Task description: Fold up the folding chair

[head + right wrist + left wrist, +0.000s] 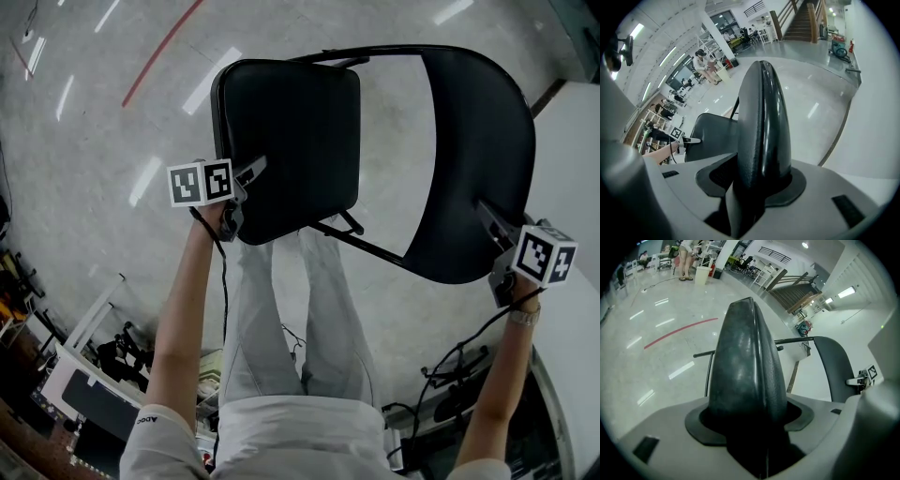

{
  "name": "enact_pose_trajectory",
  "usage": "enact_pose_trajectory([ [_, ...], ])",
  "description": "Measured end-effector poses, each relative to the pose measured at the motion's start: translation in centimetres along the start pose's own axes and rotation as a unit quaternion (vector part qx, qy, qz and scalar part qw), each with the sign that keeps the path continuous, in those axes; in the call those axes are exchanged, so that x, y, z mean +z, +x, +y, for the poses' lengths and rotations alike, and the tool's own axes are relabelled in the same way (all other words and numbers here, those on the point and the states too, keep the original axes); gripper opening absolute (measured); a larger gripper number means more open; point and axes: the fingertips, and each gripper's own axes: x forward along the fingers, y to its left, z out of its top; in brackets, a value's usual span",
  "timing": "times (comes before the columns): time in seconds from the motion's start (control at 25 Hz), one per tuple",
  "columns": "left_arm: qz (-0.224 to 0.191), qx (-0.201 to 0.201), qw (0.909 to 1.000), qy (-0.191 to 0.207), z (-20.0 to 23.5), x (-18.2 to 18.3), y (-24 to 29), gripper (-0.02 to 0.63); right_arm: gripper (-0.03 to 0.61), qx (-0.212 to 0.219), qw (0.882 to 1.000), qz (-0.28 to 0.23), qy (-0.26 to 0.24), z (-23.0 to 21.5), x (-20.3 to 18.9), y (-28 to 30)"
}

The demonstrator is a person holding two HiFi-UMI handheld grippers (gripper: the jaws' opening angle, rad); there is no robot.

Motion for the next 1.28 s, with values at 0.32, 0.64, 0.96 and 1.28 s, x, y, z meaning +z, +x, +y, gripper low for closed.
enact_pose_trajectory([
  [0.32, 0.006, 0.046, 0.9989, 0.009, -3.0, 0.2, -0.6, 0.314, 0.173, -0.027, 1.0, 0.003, -0.005, 1.6, 0.6, -2.6],
  [0.64, -0.009, 0.072, 0.9968, 0.035, -7.0, 0.7, -1.0, 0.314, 0.172, -0.034, 0.999, 0.006, -0.002, 2.8, 1.3, -4.8],
  [0.96, -0.003, 0.023, 0.9982, 0.056, -11.5, 0.7, -1.5, 0.305, 0.158, -0.012, 1.0, -0.005, 0.006, 5.0, 2.2, -6.6],
  [1.28, 0.015, -0.008, 0.9936, 0.112, -15.9, 0.3, -1.3, 0.305, 0.158, 0.005, 1.0, -0.011, 0.005, 6.7, 2.9, -7.9],
])
